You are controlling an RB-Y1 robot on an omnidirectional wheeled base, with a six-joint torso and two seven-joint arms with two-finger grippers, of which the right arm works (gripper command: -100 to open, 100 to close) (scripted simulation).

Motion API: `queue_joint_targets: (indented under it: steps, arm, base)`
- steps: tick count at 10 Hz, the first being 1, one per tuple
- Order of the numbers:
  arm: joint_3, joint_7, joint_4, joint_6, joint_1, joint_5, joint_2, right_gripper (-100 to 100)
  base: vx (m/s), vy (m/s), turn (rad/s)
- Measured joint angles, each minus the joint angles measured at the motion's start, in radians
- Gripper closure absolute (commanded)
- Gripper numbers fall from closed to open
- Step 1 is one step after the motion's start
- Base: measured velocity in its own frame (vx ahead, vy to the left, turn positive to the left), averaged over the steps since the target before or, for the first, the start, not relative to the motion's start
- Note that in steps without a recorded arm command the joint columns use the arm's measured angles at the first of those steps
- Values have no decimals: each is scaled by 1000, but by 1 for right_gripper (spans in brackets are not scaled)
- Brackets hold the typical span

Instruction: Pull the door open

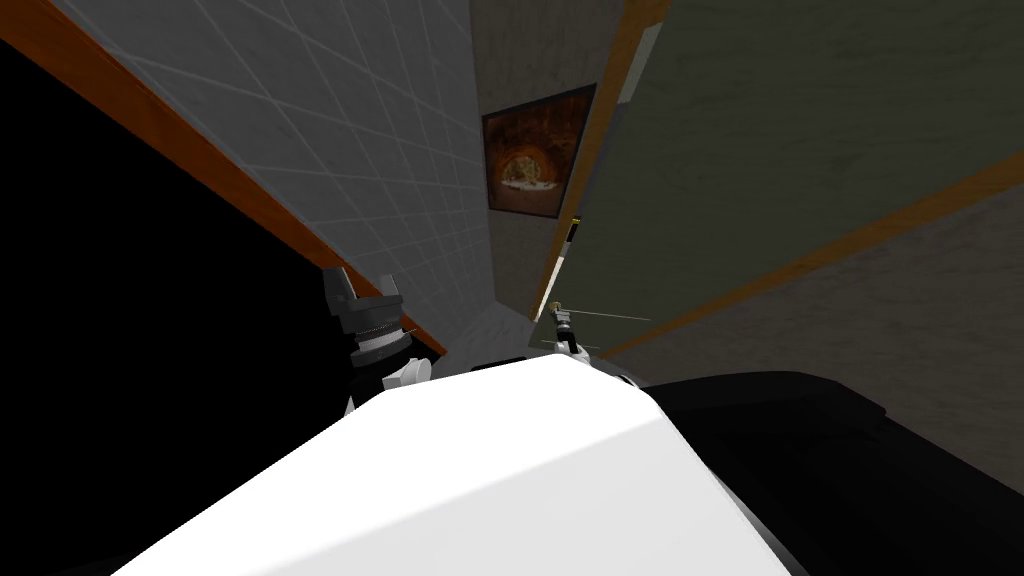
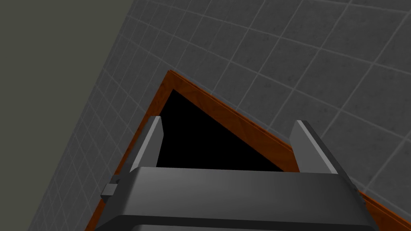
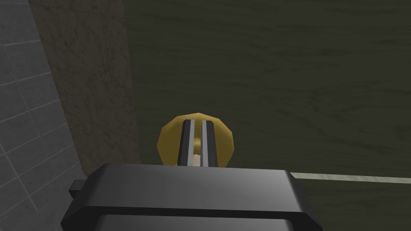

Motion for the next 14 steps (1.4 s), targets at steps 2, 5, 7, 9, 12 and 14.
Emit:
queue_joint_targets:
  steps: [2,5,7,9,12,14]
  arm:
    - [6,-13,16,-10,0,2,-11,100]
    - [16,-36,-14,-25,6,13,-35,100]
    - [43,-65,12,-49,10,30,-45,100]
    - [67,-97,23,-56,15,46,-60,100]
    - [93,-128,-30,-49,60,64,-77,100]
    - [106,-142,-1,-76,50,73,-78,-100]
  base:
    - [-104,-17,66]
    - [-202,-12,88]
    - [-200,-42,86]
    - [-202,-24,64]
    - [-202,-37,57]
    - [-219,47,-24]
